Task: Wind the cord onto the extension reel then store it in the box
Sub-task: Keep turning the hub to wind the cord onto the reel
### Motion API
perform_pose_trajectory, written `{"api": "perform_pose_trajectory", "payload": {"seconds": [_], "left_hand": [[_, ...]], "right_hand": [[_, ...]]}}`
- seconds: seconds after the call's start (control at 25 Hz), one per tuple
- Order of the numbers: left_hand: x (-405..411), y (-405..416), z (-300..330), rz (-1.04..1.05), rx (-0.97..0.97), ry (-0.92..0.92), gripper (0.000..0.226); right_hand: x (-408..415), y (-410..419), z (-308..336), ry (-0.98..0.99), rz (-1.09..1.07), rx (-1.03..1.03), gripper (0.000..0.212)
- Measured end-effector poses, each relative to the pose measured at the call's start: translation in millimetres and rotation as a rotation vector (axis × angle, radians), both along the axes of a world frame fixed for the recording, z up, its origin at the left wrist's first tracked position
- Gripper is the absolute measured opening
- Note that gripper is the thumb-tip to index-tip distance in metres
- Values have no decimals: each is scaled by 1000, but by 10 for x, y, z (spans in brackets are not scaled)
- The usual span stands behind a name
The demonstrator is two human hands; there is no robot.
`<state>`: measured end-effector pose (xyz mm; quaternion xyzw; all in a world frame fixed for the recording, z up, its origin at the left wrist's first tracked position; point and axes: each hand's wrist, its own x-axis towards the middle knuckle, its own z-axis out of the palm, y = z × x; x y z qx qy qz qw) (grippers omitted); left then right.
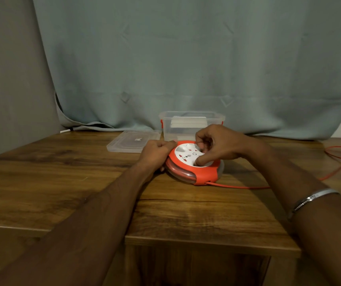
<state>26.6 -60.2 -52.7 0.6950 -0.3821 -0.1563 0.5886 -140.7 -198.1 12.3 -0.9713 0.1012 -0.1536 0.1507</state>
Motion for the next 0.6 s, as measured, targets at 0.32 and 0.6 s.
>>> {"api": "perform_pose_trajectory", "payload": {"seconds": [0.32,0.6], "left_hand": [[-7,-1,-6,-5,-12,-1,38],[14,-5,-5,-34,-14,-10,38]], "right_hand": [[45,125,-9,38,-74,-113,52],[87,199,-10,37,-102,-187,53]]}}
